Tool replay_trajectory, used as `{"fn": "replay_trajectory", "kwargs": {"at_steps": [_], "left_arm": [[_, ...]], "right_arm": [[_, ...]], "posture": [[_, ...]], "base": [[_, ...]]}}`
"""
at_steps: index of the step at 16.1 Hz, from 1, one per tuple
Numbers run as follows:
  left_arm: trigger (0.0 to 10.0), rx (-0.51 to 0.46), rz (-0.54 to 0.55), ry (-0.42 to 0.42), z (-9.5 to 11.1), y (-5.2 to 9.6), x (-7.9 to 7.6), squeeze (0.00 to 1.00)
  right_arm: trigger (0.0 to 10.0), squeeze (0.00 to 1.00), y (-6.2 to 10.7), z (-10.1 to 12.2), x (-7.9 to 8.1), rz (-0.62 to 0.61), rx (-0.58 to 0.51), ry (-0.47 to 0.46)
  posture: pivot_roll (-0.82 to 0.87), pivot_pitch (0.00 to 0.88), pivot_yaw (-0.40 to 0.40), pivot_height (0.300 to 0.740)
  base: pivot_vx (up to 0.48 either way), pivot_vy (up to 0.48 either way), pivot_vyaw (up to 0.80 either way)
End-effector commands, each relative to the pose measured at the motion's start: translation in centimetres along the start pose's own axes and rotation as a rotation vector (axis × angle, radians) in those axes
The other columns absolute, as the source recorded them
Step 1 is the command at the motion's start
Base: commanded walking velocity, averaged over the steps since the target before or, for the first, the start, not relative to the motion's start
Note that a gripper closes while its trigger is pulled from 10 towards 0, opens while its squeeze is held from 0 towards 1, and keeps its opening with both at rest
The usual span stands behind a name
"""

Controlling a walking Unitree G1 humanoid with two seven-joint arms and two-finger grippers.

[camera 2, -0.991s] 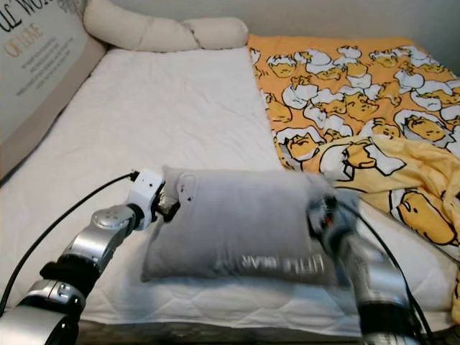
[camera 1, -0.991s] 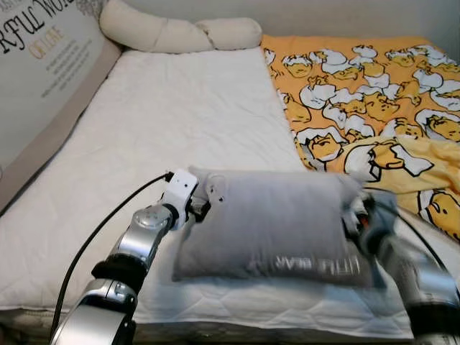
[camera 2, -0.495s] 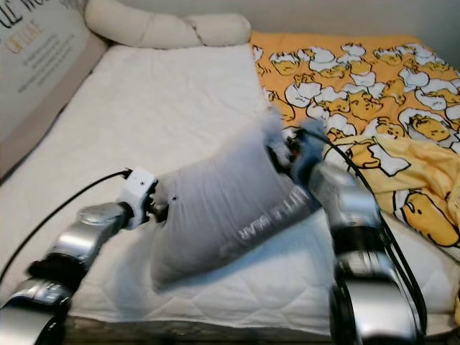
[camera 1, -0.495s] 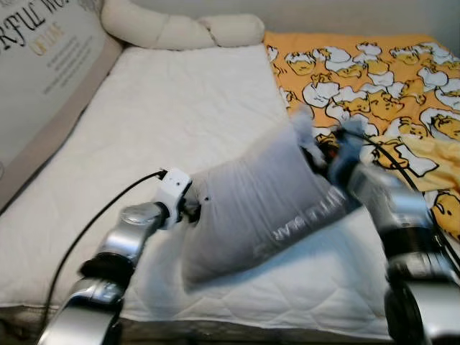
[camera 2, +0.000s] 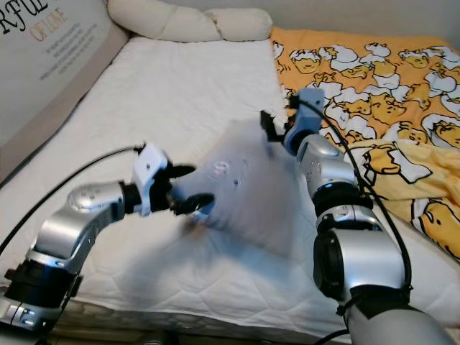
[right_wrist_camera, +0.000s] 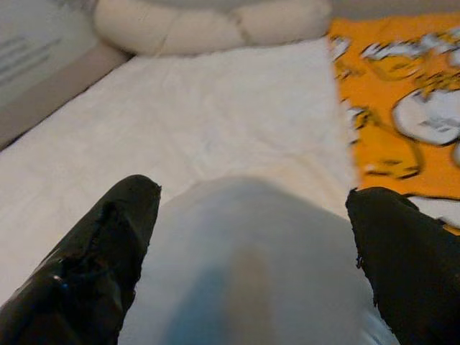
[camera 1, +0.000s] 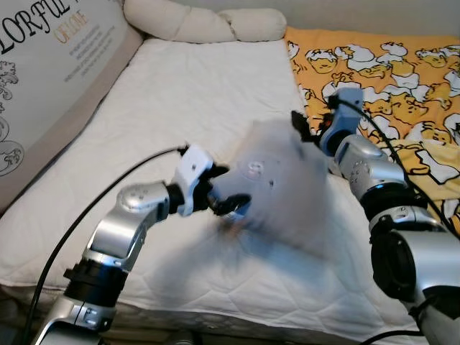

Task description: Clean up the room

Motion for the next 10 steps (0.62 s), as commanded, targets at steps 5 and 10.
{"fn": "replay_trajectory", "kwargs": {"at_steps": [5, 10], "left_arm": [[10.0, 0.109, 0.056, -0.041, -0.6, 2.0, 1.3, 0.15], [10.0, 0.021, 0.36, 0.178, -1.2, 2.1, 7.0, 1.0]], "right_arm": [[10.0, 1.0, 0.8, 1.3, -2.9, -0.065, -0.061, 0.009], [10.0, 1.0, 2.9, -4.5, -5.3, -0.07, 0.026, -0.141]], "posture": [[-0.06, 0.0, 0.013, 0.74], [-0.08, 0.0, 0.043, 0.74]], "base": [[0.0, 0.0, 0.0], [0.0, 0.0, 0.0]]}}
Point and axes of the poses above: a point about 5 cm out from each wrist's last joint towards the gripper, its own y axis pointing back from the gripper into the wrist, its own z axis along the axis of the wrist's last joint, x = y × z, the point moved 3 cm from there along -y, pointing out of the wrist towards the gripper, and after that the axes turned 3 degrees about -y, right-handed, at the moved point
